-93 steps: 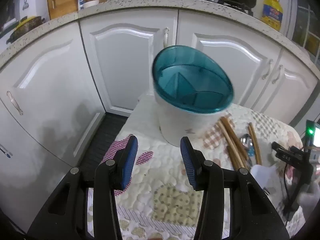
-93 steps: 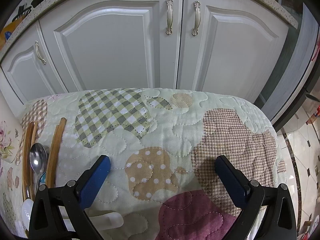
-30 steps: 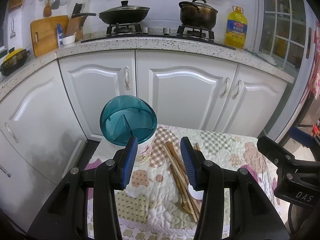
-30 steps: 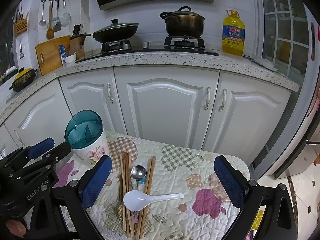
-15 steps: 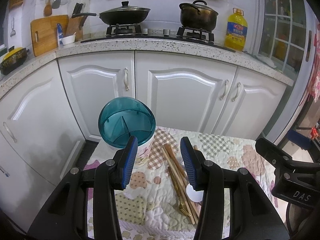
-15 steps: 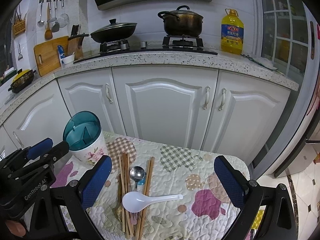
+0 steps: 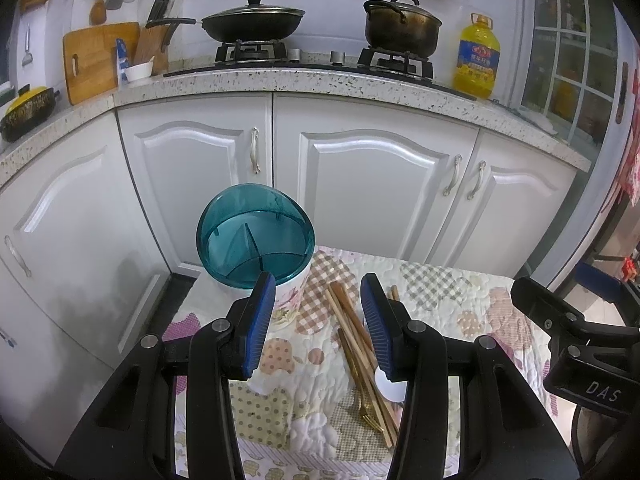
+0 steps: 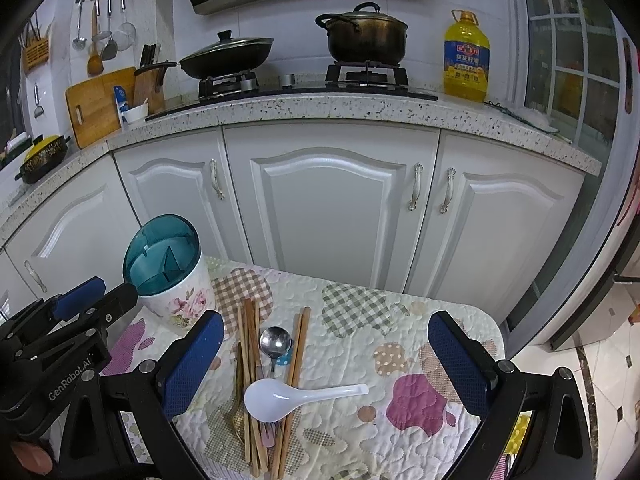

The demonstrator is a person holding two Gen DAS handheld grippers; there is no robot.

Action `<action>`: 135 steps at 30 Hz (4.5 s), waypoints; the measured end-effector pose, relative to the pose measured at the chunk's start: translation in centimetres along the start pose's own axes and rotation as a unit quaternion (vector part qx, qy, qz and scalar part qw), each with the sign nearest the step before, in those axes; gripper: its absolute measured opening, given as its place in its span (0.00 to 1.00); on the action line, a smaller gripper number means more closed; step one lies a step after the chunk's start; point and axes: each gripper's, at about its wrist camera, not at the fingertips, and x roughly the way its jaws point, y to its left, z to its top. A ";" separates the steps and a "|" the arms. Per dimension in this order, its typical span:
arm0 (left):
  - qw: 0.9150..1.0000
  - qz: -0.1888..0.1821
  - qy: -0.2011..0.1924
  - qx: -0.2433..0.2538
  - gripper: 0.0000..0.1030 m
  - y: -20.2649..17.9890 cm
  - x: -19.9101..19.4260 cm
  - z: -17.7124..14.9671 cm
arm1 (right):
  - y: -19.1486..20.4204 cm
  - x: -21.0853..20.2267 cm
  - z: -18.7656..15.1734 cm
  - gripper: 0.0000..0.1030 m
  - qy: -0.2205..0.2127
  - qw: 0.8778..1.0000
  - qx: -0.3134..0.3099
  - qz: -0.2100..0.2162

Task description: Organize utensils

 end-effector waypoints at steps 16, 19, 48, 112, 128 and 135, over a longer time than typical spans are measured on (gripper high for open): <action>1.000 0.001 0.000 0.000 0.43 0.1 0.0 0.0 | 0.0 0.2 -0.1 0.99 0.003 1.000 0.001 0.001; 1.000 0.000 0.000 0.000 0.43 0.1 0.0 0.0 | 0.0 0.2 -0.2 0.99 0.003 1.000 0.001 0.001; 1.000 0.006 0.012 -0.005 0.43 0.6 0.6 -0.7 | 0.3 0.8 -0.8 0.99 0.018 1.000 -0.003 0.022; 0.989 -0.012 0.144 -0.019 0.43 2.5 8.7 -6.5 | -6.6 17.7 -7.1 0.26 0.194 0.950 0.194 0.150; 0.978 -0.063 0.196 -0.034 0.35 1.1 12.5 -7.1 | -6.4 16.6 -7.5 0.10 0.197 0.962 0.111 0.153; 0.975 -0.078 0.205 -0.019 0.31 -0.1 14.1 -7.0 | -6.7 16.4 -7.6 0.10 0.199 0.960 0.117 0.157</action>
